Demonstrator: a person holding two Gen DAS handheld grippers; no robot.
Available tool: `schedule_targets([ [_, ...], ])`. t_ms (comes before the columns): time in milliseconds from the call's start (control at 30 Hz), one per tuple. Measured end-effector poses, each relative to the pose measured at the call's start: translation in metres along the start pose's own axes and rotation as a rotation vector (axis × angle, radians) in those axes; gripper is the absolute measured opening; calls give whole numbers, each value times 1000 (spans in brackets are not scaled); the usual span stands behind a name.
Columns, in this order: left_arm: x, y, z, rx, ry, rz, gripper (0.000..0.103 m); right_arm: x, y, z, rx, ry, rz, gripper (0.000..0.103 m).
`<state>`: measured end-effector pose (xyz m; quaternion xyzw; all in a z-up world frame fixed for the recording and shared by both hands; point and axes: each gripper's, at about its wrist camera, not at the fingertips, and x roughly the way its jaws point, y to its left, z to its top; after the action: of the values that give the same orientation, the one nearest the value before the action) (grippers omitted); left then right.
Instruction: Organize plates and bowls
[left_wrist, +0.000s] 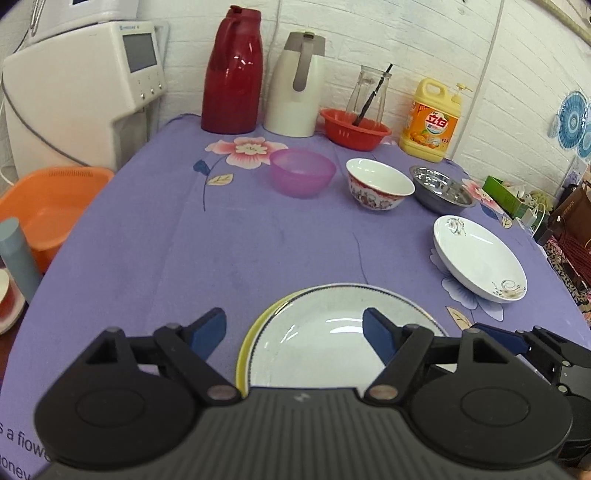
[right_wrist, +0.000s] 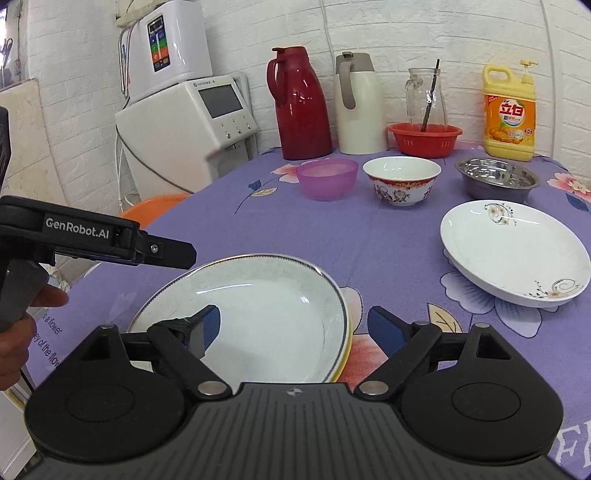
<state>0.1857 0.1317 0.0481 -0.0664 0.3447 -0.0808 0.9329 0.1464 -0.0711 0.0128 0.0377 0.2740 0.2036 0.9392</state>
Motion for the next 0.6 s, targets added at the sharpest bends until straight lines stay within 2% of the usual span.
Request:
schedule_targets([
  [233, 30, -47, 14, 53, 25, -21, 75, -17, -47, 7, 76, -45, -130, 103],
  [433, 48, -90, 19, 91, 48, -73, 75, -43, -94, 7, 157, -97, -251, 103],
  [600, 62, -121, 22, 121, 76, -90, 76, -53, -129, 3, 225, -109, -293, 103],
])
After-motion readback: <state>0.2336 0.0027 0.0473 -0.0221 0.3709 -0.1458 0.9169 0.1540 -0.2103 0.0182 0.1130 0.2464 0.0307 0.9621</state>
